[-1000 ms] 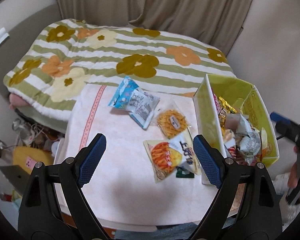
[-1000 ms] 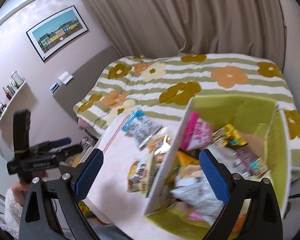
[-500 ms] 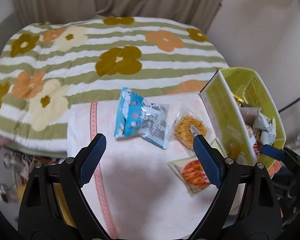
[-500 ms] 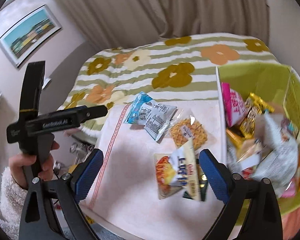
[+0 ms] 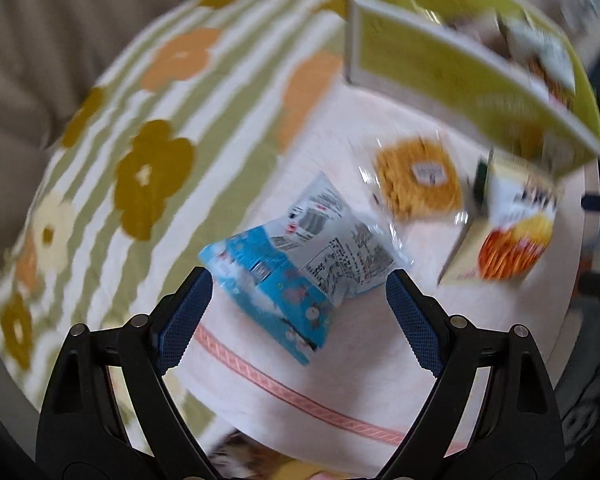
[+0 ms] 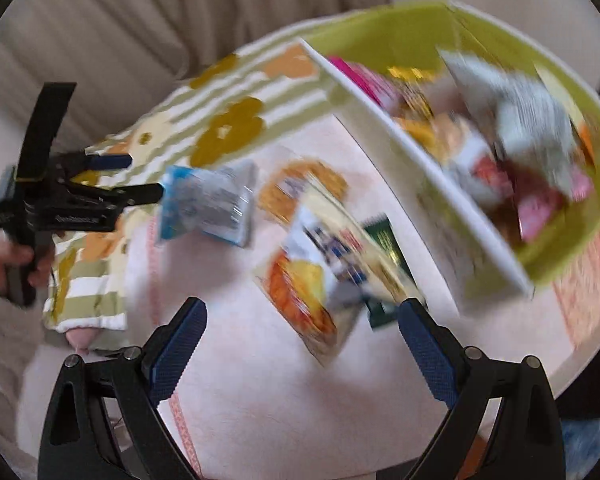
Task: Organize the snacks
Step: 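Grasp the blue-white bag with the left tool while the right tool grasps the Oishi cheese bag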
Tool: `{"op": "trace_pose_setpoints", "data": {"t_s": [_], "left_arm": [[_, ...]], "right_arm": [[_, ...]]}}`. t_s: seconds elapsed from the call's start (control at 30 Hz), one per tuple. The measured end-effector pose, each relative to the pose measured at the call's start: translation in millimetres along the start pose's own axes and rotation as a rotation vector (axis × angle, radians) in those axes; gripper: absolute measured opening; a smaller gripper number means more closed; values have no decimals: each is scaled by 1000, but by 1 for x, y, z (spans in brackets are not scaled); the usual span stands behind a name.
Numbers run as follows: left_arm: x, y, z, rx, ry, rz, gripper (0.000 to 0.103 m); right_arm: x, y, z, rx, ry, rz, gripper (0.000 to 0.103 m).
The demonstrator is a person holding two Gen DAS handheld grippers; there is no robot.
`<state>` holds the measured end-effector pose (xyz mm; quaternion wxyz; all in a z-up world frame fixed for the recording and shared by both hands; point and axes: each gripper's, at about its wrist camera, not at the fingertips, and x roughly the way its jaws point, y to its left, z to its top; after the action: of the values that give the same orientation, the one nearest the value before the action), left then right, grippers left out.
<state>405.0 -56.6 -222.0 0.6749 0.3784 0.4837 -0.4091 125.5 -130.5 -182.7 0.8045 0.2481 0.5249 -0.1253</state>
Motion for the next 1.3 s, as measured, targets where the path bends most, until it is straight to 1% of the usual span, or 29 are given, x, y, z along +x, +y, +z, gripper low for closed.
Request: {"op": "trace_pose_setpoints", "data": {"t_s": [0.03, 0.07, 0.17, 0.37, 0.53, 0.63, 0.77, 0.87, 1.13, 1.3], "left_arm": [[7, -1, 3, 27, 18, -5, 88], [20, -2, 7, 75, 47, -8, 88], [43, -4, 14, 159, 95, -17, 88], [68, -12, 23, 254, 133, -90, 88], [79, -10, 26, 244, 147, -136, 88], [80, -5, 22, 204, 138, -161, 88], [81, -6, 14, 202, 135, -180, 88], [84, -11, 9, 196, 150, -176, 88], [85, -23, 2, 202, 134, -101, 88], [80, -30, -2, 212, 104, -58, 81]], "right_arm": [[7, -3, -3, 19, 10, -5, 96], [13, -4, -5, 31, 17, -7, 96], [27, -6, -6, 55, 16, -5, 96], [47, 1, -9, 72, -28, 6, 96], [57, 6, -6, 89, -71, -7, 96], [63, 4, -3, 103, -75, -15, 96], [68, 2, 0, 98, -74, -34, 96], [70, -1, 3, 85, -74, -36, 96], [77, 1, 8, 48, -76, -50, 96], [78, -1, 11, 38, -86, -61, 95]]}}
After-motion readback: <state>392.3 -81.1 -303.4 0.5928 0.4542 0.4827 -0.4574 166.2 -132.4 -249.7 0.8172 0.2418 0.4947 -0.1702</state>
